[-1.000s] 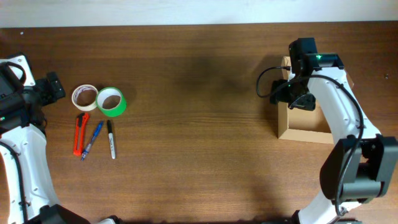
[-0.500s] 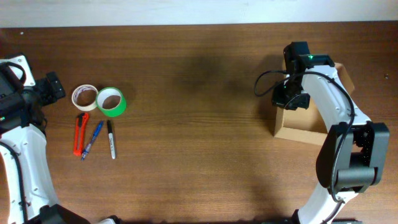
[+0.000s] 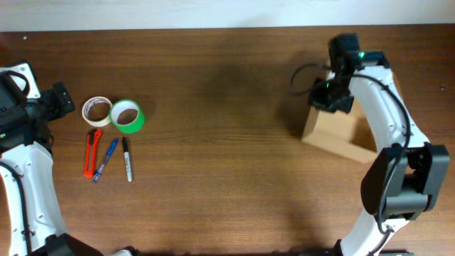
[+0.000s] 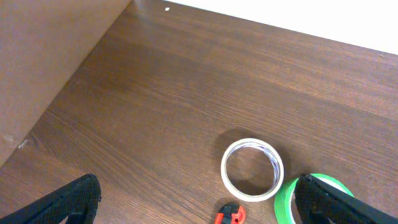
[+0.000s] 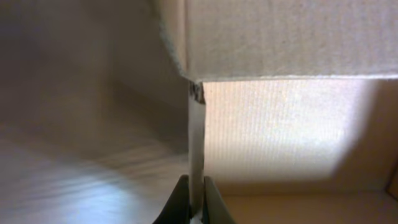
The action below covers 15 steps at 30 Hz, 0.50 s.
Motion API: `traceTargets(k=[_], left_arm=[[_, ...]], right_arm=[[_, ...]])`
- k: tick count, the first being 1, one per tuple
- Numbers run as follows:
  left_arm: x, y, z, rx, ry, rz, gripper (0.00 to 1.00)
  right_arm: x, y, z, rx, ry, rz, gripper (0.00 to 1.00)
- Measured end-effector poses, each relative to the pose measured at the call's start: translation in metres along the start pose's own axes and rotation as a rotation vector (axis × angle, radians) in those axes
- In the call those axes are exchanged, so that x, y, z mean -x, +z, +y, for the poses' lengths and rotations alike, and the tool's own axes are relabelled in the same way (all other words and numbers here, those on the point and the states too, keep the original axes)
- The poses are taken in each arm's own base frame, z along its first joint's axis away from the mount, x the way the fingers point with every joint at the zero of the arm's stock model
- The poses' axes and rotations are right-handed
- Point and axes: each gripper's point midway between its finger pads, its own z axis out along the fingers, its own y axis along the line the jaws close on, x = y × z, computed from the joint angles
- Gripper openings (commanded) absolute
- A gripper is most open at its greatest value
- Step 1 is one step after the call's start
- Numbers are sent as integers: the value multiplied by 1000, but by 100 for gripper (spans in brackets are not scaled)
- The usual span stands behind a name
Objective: Pack container
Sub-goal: 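Grip the box wall with the right gripper and drag it left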
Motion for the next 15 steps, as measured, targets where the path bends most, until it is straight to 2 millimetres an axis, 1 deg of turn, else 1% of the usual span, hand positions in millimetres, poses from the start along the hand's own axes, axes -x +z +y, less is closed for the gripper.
traceTargets(k=[2, 4, 7, 8, 11, 13, 15], left_arm=[[0, 0, 0, 0, 0, 0, 100], [0, 0, 0, 0, 0, 0, 100], [0, 0, 0, 0, 0, 0, 100], [0, 0, 0, 0, 0, 0, 100], [0, 0, 0, 0, 0, 0, 100], [0, 0, 0, 0, 0, 0, 100], [0, 0, 0, 0, 0, 0, 100]], right_arm=[[17, -23, 19, 39, -18, -73, 4], [31, -50, 44, 83, -51, -157, 4], [38, -78, 74, 119, -102, -244, 4], [37, -89, 89, 135, -129, -274, 4], [28, -104, 121, 176, -174, -315, 4], [18, -106, 139, 191, -190, -317, 4], [2, -105, 156, 209, -200, -303, 4]])
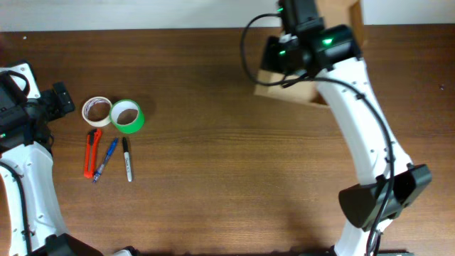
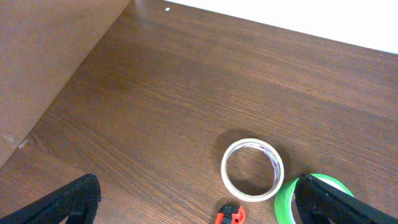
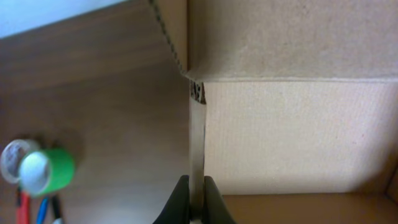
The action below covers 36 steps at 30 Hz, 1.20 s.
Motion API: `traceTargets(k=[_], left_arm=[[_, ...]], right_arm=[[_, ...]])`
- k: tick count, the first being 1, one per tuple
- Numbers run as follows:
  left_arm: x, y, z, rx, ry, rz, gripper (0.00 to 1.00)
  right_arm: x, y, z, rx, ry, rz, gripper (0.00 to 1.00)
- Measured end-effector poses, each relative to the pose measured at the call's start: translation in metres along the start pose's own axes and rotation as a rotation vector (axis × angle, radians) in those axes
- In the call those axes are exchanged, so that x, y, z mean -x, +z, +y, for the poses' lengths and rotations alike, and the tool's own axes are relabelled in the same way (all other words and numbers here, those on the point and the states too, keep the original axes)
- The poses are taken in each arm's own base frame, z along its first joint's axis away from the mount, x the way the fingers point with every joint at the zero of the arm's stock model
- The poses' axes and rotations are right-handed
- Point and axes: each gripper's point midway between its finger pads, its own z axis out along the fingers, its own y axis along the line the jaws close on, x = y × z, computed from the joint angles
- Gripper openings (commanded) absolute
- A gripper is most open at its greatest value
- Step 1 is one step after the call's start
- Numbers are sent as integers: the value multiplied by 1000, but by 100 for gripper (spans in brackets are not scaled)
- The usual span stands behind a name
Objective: Pack container
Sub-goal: 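Grip the box wall with the right gripper and drag it left, then release the box near table center and lift the right gripper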
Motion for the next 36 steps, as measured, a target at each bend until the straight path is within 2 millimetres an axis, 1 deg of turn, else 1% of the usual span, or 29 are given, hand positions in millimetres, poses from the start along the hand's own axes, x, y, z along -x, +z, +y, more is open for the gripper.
traceTargets(k=[6, 9, 11, 13, 17, 20, 23, 25, 33, 36], left_arm=[[0, 0, 0, 0, 0, 0, 100], [0, 0, 0, 0, 0, 0, 100], [0, 0, 0, 0, 0, 0, 100], [0, 0, 0, 0, 0, 0, 100], [0, 0, 0, 0, 0, 0, 99], [0, 0, 0, 0, 0, 0, 100], [0, 0, 0, 0, 0, 0, 100], [0, 0, 0, 0, 0, 0, 100], [0, 0, 0, 0, 0, 0, 100], [0, 0, 0, 0, 0, 0, 100]], right_arm=[[-36, -2, 66, 69, -73, 14, 4], [-51, 1, 92, 107, -128, 19, 4], [-60, 6, 103, 118, -160, 29, 4], [-66, 14, 108, 111, -193, 40, 4], [-72, 33, 105, 72, -219, 59, 4], [-76, 46, 102, 46, -203, 76, 4], [-82, 56, 102, 24, -167, 88, 4], [-87, 58, 106, 18, -150, 92, 4], [-120, 53, 139, 29, -95, 93, 4], [-130, 60, 144, 23, -95, 109, 4]])
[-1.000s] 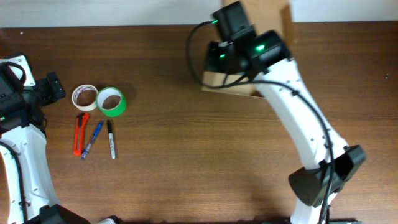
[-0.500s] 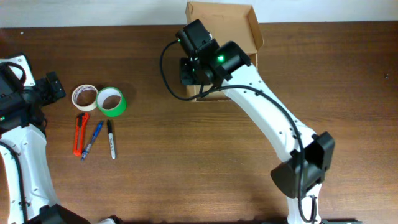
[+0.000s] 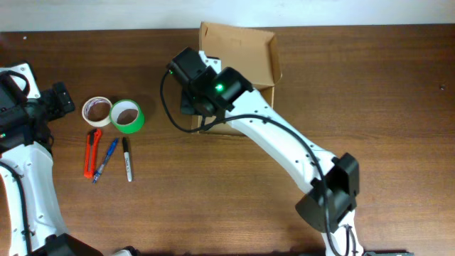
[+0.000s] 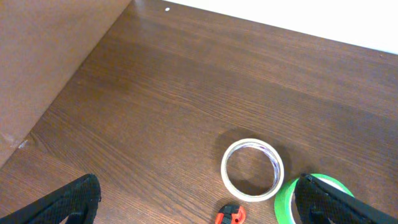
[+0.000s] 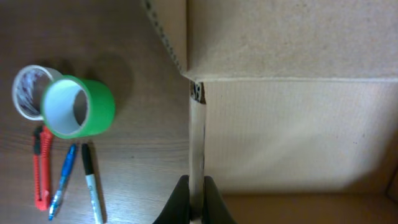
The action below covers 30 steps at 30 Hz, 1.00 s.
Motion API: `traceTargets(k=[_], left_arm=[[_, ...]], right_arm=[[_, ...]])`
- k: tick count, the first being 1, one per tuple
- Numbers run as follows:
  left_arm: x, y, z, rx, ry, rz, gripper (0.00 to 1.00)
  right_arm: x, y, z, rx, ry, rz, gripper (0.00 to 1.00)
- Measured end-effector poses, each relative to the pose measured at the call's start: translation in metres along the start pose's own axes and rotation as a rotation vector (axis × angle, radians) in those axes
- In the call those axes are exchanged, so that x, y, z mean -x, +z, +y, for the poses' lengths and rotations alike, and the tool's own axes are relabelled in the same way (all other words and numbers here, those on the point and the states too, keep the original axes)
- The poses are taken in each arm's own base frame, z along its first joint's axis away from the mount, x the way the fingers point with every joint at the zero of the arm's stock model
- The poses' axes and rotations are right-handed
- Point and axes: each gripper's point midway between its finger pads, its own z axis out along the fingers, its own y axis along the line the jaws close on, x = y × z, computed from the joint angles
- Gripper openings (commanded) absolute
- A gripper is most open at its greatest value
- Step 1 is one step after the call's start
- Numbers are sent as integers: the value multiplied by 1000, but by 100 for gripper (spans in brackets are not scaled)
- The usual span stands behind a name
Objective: Pack container
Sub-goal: 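Release the box near table center and lift the right gripper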
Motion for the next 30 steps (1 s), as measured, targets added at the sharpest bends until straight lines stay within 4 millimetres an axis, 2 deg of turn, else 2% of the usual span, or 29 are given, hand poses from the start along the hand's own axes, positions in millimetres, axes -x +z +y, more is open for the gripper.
traceTargets(k=[7, 19, 26, 30], left_arm=[[0, 0, 0, 0, 0, 0, 100], [0, 0, 0, 0, 0, 0, 100], [0, 0, 0, 0, 0, 0, 100], [0, 0, 0, 0, 0, 0, 100]], right_arm=[[-11, 37, -1, -36, 14, 37, 4], [-7, 54, 4, -21, 74, 25, 4], [-20, 79, -3, -61, 67, 68, 4], [-23, 84, -6, -70, 66, 80, 4]])
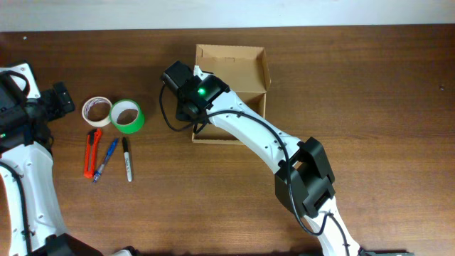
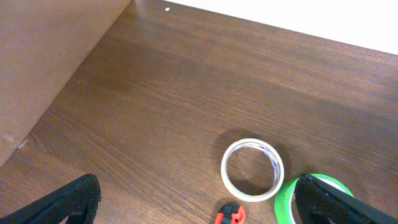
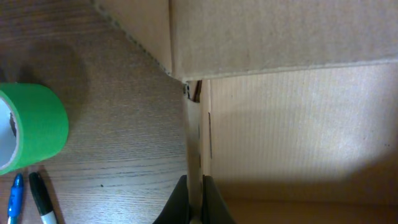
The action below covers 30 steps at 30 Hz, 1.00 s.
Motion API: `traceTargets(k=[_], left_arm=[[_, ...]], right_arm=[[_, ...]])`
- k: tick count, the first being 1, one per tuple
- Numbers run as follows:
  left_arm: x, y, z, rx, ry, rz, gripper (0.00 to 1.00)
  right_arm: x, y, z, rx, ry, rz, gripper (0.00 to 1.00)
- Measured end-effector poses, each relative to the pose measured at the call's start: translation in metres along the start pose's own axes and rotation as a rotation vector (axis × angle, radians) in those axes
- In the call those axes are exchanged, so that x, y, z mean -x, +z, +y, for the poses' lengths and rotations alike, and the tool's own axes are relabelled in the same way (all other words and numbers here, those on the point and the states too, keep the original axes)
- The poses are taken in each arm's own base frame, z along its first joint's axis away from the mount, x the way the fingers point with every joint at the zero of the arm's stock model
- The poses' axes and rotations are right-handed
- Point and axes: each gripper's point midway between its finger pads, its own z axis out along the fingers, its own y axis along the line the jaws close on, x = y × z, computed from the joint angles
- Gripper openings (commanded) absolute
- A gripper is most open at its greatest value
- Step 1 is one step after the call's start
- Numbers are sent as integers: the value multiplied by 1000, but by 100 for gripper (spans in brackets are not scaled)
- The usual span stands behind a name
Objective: Pack container
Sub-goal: 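Release the box near table center and lift the right gripper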
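Observation:
An open cardboard box (image 1: 231,92) stands upright at the table's middle back. My right gripper (image 3: 194,200) is shut on the box's left wall (image 3: 194,143), seen from overhead at the box's left edge (image 1: 186,105). To the box's left lie a white tape roll (image 1: 97,110), a green tape roll (image 1: 127,116), a red box cutter (image 1: 92,153), a blue pen (image 1: 106,158) and a black marker (image 1: 126,158). My left gripper (image 2: 196,208) hangs open above the white tape roll (image 2: 252,170), holding nothing.
The right arm reaches in from the front right, across the table to the box. The wall runs along the table's back edge (image 1: 227,28). Bare wood lies between the green tape (image 3: 31,124) and the box.
The box has shifted slightly forward and squared up with the table's edges, and the green tape sits farther left in the right wrist view. The right gripper stays shut on the wall. The left arm is unchanged.
The right gripper held the box by one wall at the table's right side. Then the box was at the back edge, right of centre. Then it was tilted at the middle back near the tapes, and now it stands square there. The left gripper stayed open throughout.

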Motion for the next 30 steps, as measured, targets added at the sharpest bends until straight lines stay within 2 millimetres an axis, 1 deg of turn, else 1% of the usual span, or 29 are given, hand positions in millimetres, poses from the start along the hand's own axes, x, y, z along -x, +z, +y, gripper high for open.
traceTargets(k=[3, 4, 5, 6, 8, 9, 10, 13, 16, 19, 21, 23, 27, 29, 30], left_arm=[[0, 0, 0, 0, 0, 0, 100], [0, 0, 0, 0, 0, 0, 100], [0, 0, 0, 0, 0, 0, 100], [0, 0, 0, 0, 0, 0, 100], [0, 0, 0, 0, 0, 0, 100], [0, 0, 0, 0, 0, 0, 100], [0, 0, 0, 0, 0, 0, 100], [0, 0, 0, 0, 0, 0, 100], [0, 0, 0, 0, 0, 0, 100], [0, 0, 0, 0, 0, 1, 100], [0, 0, 0, 0, 0, 0, 100], [0, 0, 0, 0, 0, 0, 100], [0, 0, 0, 0, 0, 0, 100], [0, 0, 0, 0, 0, 0, 100], [0, 0, 0, 0, 0, 0, 100]], right_arm=[[0, 0, 0, 0, 0, 0, 4], [0, 0, 0, 0, -1, 0, 6], [0, 0, 0, 0, -1, 0, 13], [0, 0, 0, 1, -2, 0, 18], [0, 0, 1, 7, 0, 3, 23], [-1, 0, 2, 9, -3, 6, 29], [-1, 0, 2, 11, -4, 8, 31], [-2, 0, 1, 7, -16, 14, 31], [-5, -2, -5, -14, -35, 29, 31], [-2, -11, -9, -38, -61, 34, 31], [5, -24, -13, -63, -80, 23, 31], [18, -42, -17, -86, -100, -7, 31], [61, -93, -24, -87, -106, -131, 32], [78, -113, -33, -92, -92, -178, 32], [84, -120, -39, -105, -88, -193, 32]])
